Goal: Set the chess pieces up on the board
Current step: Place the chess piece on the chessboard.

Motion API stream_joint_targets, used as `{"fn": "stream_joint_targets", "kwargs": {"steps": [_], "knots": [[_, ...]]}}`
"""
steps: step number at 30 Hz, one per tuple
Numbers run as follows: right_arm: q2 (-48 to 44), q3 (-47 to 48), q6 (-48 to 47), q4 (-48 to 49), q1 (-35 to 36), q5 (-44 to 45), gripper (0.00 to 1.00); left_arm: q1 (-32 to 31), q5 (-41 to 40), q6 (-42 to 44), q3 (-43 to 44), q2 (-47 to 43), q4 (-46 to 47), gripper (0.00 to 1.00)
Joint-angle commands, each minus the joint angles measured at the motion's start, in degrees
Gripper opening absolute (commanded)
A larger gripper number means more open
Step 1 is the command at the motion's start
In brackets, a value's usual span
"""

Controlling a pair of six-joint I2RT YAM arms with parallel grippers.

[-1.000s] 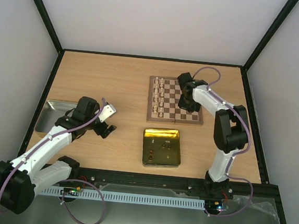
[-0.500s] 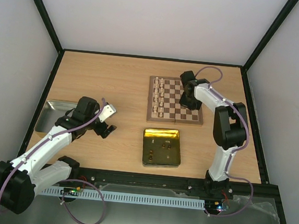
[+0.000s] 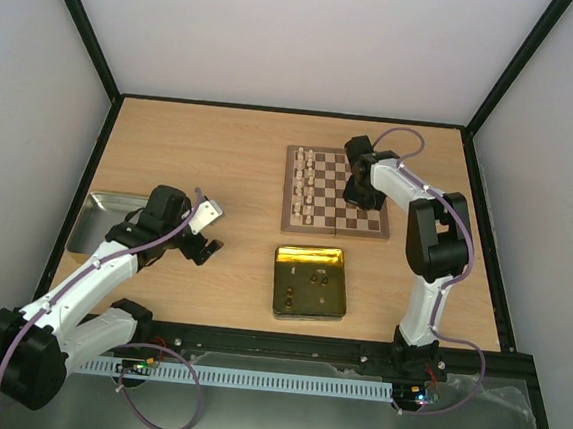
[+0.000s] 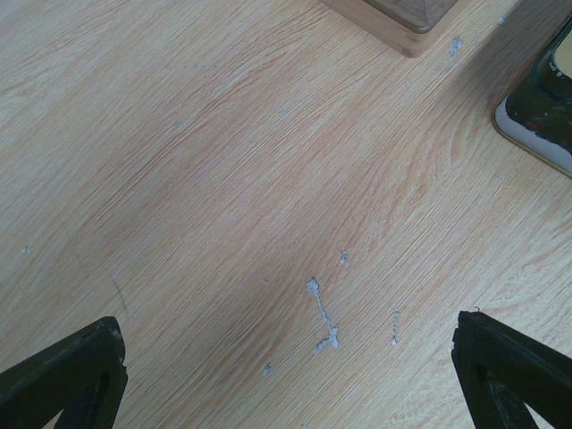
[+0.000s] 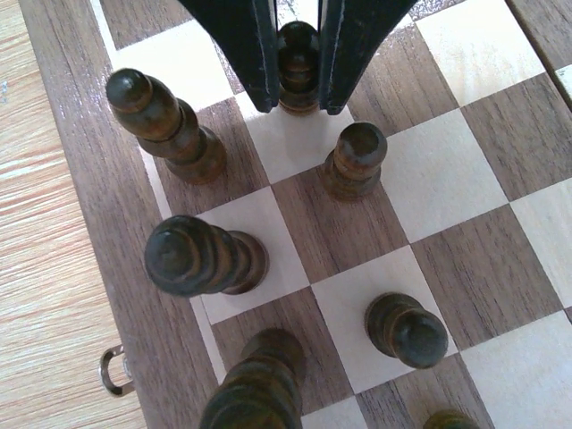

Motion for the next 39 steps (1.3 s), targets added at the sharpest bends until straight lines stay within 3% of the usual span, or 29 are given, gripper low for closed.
{"fn": "stream_joint_targets", "kwargs": {"steps": [1,16,27,39], "knots": [[0.9,1.7,0.1,0.5,-0.5,0.7,0.07,-0.2,0.3,0.2,-0.7,-0.6,0.3,0.99],[1.6,2.4,0.0,0.4,-0.5,1.0,0.07,-0.2,0.2,0.2,-0.7,-0.6,0.3,0.99],[1.4,2.3,-0.3,0.2,-0.5,0.7,0.15,-0.2,0.1,0.2,-0.7,-0.3,0.4,0.99],[0.0,2.0,-0.5,-0.7,-0.5,0.8,0.18,-0.2,0.2,0.2,-0.7,-0.2,0.4,0.99]]}}
